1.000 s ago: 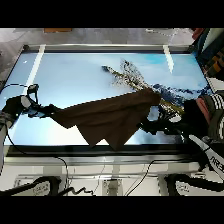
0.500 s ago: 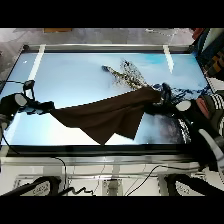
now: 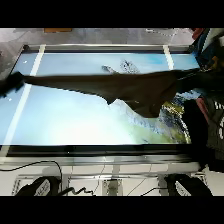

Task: Fold the clothes and pants, and hang the long-sleeved shirts on hangers.

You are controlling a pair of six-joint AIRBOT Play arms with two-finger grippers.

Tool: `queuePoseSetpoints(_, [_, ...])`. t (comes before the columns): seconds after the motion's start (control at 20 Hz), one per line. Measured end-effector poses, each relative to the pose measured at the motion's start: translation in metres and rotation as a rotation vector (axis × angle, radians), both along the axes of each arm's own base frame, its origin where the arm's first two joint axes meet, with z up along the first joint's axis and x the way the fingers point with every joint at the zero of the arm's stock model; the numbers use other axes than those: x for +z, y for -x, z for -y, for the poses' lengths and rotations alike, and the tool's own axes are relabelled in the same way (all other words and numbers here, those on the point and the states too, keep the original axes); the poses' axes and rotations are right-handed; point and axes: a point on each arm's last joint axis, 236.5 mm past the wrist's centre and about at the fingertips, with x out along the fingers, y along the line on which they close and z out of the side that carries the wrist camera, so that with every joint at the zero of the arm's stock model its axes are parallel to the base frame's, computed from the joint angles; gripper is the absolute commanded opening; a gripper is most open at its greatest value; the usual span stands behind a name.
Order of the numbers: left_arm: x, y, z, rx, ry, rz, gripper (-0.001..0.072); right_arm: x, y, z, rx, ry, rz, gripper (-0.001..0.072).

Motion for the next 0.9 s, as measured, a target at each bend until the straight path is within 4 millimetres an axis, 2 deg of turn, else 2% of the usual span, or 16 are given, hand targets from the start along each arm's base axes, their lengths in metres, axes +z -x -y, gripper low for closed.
queuePoseSetpoints(0.1, [0.039, 0.008, -0.005, 0.043, 0.062, 0.125, 0.0012, 0.033, 0.015, 0.010, -0.024, 0.045, 0.087, 0.0016])
queuePoseSetpoints(0.25, [0.082, 0.023, -0.004, 0.070, 0.121, 0.253, 0.0012, 0.067, 0.039, 0.018, -0.046, 0.074, 0.176, 0.0016])
queuePoseSetpoints(0.4, [0.114, 0.042, 0.002, 0.069, 0.133, 0.340, 0.0012, 0.089, 0.060, 0.021, -0.054, 0.077, 0.241, 0.0016])
queuePoseSetpoints(0.5, [0.122, 0.054, 0.010, 0.048, 0.104, 0.343, 0.0012, 0.094, 0.072, 0.021, -0.051, 0.075, 0.249, 0.0016])
queuePoseSetpoints(0.6, [0.109, 0.064, 0.017, 0.017, 0.041, 0.272, 0.0012, 0.082, 0.076, 0.018, -0.038, 0.072, 0.198, 0.0016])
queuePoseSetpoints(0.65, [0.091, 0.069, 0.019, 0.000, 0.004, 0.202, 0.0011, 0.067, 0.076, 0.016, -0.029, 0.072, 0.139, 0.0016])
queuePoseSetpoints(0.75, [0.040, 0.080, 0.019, -0.027, -0.054, 0.022, 0.0011, 0.023, 0.070, 0.012, -0.012, 0.068, -0.023, 0.0016])
queuePoseSetpoints(0.9, [-0.066, 0.110, 0.018, -0.064, -0.074, -0.297, 0.0012, -0.059, 0.060, 0.007, 0.008, 0.063, -0.284, 0.0016])
